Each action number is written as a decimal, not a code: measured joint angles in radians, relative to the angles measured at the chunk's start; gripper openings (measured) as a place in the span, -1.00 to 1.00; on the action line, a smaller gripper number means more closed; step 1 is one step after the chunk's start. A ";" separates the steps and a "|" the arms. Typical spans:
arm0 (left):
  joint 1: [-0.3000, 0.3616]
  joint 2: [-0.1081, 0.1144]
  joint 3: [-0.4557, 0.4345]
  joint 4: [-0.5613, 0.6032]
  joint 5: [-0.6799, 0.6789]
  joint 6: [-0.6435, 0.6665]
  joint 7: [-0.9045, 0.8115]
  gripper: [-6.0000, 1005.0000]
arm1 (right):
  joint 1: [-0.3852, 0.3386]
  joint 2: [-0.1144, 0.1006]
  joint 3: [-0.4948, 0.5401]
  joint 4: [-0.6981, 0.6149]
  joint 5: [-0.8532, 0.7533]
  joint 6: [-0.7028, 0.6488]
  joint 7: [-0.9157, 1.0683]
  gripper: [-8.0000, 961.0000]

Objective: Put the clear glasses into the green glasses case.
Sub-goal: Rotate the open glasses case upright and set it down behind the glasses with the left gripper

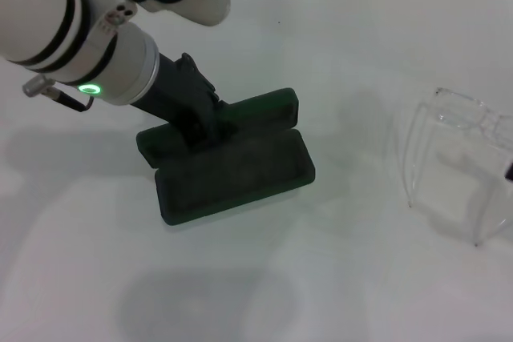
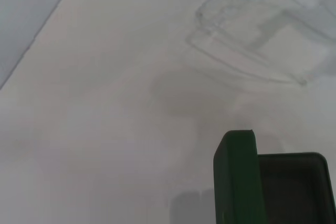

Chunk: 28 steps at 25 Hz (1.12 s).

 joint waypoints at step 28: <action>-0.138 -0.007 0.206 -0.273 0.010 -0.324 0.137 -0.57 | -0.069 0.005 0.182 0.028 -0.197 -0.320 -0.011 0.82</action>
